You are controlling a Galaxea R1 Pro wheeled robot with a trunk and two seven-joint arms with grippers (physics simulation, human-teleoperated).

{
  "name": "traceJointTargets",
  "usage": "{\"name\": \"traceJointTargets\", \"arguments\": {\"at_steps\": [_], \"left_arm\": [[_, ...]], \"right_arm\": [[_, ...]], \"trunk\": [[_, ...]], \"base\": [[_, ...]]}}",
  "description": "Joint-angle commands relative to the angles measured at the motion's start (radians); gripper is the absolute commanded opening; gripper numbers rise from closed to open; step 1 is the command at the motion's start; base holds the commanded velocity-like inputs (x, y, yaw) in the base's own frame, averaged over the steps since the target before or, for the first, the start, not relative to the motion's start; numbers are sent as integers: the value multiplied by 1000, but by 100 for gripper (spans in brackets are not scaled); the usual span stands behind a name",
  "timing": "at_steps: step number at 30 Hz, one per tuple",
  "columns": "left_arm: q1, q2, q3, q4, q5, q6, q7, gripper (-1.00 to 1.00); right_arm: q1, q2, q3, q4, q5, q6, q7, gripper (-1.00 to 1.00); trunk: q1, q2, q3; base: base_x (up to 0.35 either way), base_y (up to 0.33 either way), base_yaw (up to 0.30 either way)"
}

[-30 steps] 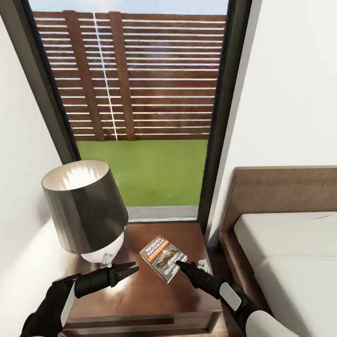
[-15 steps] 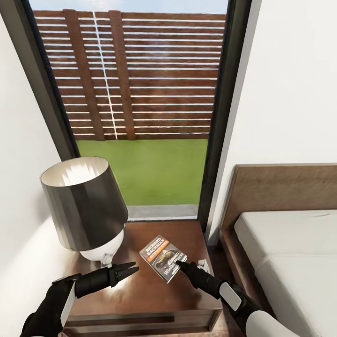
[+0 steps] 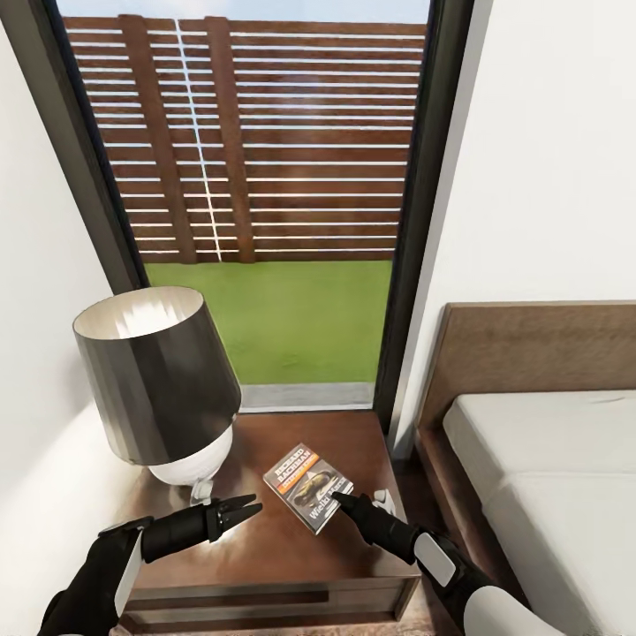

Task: In the bedroom, move the book from the bed onto either nightstand, and place the two sandals side by side next to the bed.

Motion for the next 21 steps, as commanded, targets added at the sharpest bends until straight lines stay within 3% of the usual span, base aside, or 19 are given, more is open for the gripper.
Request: {"name": "traceJointTargets", "arguments": {"at_steps": [1, 21], "left_arm": [[-1, 0, 1, 0, -2, 11, -5, 100], [-1, 0, 1, 0, -2, 11, -5, 100]], "right_arm": [[0, 0, 4, 0, -11, 7, -1, -100], [0, 0, 5, 0, -11, 7, -1, -100]], "trunk": [[0, 0, -1], [15, -28, -13]], "base": [[0, 0, 0], [0, 0, 0]]}}
